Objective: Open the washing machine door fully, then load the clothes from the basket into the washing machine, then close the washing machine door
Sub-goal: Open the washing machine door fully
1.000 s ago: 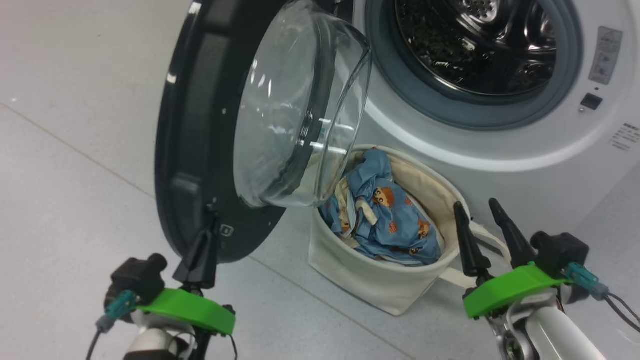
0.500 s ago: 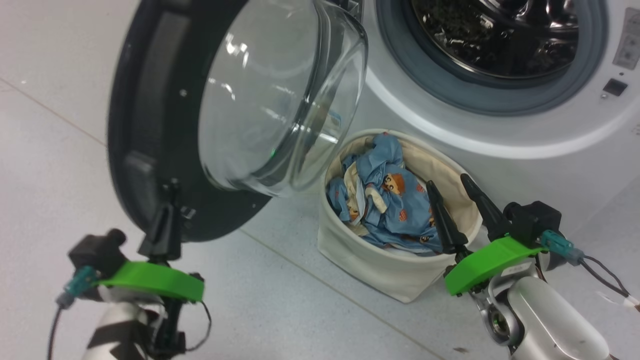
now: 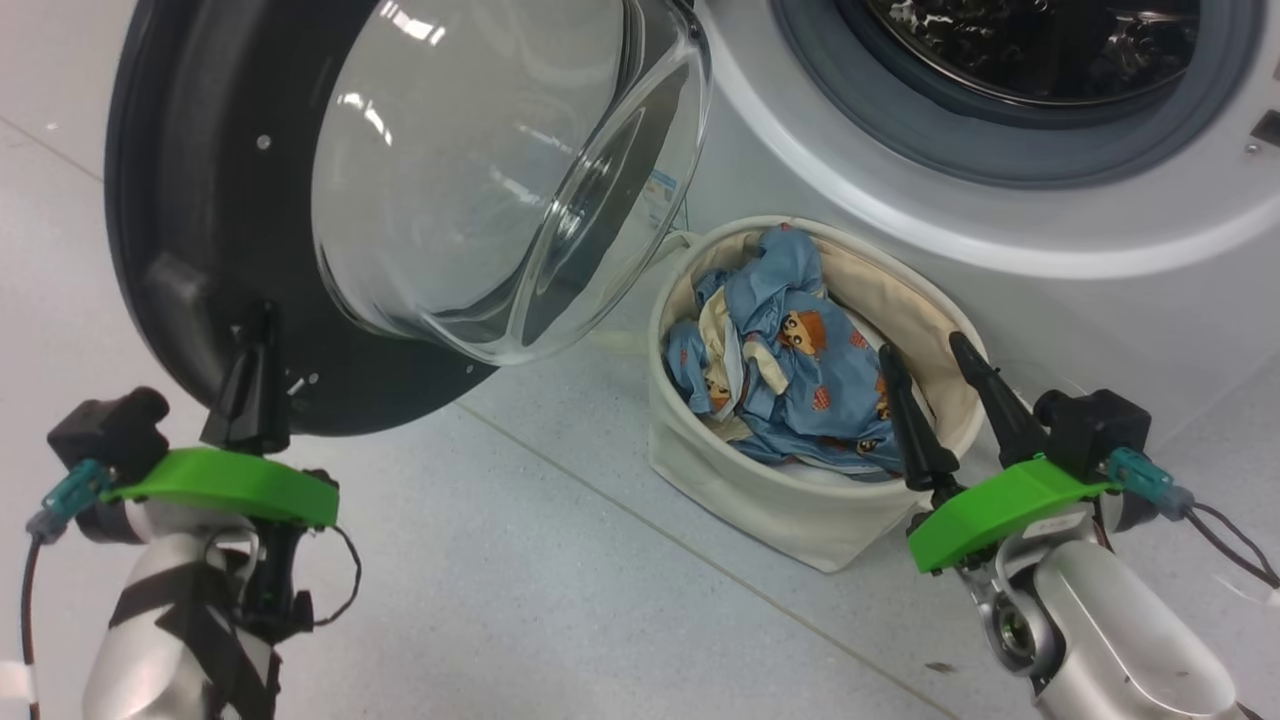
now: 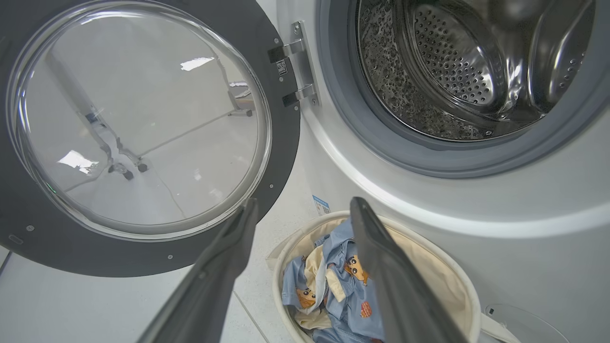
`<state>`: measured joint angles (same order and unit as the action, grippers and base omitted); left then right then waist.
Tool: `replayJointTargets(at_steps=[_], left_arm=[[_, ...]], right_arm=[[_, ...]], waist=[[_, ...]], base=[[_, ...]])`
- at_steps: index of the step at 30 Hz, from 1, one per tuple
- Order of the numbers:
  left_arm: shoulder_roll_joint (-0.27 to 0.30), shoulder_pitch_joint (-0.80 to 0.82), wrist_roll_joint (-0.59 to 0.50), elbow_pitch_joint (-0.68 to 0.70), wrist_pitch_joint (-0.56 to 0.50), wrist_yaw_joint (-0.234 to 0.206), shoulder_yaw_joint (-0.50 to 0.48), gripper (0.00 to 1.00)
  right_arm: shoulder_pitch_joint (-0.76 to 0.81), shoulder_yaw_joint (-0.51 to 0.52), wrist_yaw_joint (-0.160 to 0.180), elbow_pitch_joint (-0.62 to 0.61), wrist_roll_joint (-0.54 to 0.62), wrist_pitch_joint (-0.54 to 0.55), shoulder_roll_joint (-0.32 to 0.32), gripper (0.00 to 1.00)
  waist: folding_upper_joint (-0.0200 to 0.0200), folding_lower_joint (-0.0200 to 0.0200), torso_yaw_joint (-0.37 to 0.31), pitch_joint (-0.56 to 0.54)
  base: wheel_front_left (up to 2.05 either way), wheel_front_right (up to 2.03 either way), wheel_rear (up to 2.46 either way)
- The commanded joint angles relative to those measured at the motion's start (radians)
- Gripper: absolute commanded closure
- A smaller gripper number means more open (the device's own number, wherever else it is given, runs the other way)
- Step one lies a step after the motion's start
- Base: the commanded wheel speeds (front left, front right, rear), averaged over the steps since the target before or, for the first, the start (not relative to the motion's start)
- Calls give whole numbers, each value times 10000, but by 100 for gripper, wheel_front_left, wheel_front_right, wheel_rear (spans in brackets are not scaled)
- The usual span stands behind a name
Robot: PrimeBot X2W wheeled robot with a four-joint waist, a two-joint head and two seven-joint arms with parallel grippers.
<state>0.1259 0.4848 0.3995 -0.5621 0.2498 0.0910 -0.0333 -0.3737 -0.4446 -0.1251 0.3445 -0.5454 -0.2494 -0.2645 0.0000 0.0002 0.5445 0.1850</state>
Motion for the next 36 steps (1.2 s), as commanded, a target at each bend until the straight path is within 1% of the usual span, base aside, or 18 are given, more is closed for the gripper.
replayJointTargets(at_steps=[1, 4, 7, 11, 16, 24, 30, 31, 32, 33, 36], left_arm=[[489, 531, -55, 18, 119, 52, -513, 100], [575, 828, -139, -426, 119, 130, -674, 100], [684, 1199, -162, -988, 119, 185, -1059, 100], [832, 1490, -349, -1619, 120, 252, -1193, 100], [917, 1744, -426, -1989, 120, 320, -1478, 100], [778, 1538, -651, -1772, 120, 383, -1445, 100], [484, 971, -541, -908, 120, 393, -985, 100], [414, 851, -453, -757, 120, 394, -863, 93], [357, 740, -346, -596, 120, 394, -746, 6], [323, 635, -259, -420, 120, 394, -635, 0], [310, 272, -10, -66, 120, 395, -223, 0]], right_arm=[[-96, -52, -56, -371, 133, -124, 36, 0], [-32, 9, -56, -390, 183, -124, 97, 0], [15, 186, -56, -451, 235, -124, 215, 0], [53, 242, -56, -539, 295, -124, 343, 0], [145, 339, -56, -565, 339, -124, 359, 0], [326, 543, -56, -644, 378, -124, 413, 0], [507, 785, -56, -766, 432, -124, 503, 0], [537, 826, -56, -791, 441, -124, 513, 0], [566, 852, -56, -808, 446, -124, 528, 0], [593, 872, -56, -825, 447, -124, 545, 0], [647, 895, -56, -893, 444, -124, 609, 0]], waist=[[0, -2, 6, 32], [0, -2, 2, 41], [0, -2, -22, -2], [0, -2, -51, -47], [0, -2, -69, -58], [0, -2, -73, -129], [0, -2, -105, -275], [0, -2, -128, -294], [0, -2, -164, -337], [0, -2, -197, -368], [0, -2, -385, -477]], base=[[0, 0, 0], [0, 0, 0], [0, 0, 0], [0, 0, 0], [0, 0, 0], [0, 0, 0], [0, 0, 0], [0, 0, 0], [0, 0, 0], [0, 0, 0], [0, 0, 0]])
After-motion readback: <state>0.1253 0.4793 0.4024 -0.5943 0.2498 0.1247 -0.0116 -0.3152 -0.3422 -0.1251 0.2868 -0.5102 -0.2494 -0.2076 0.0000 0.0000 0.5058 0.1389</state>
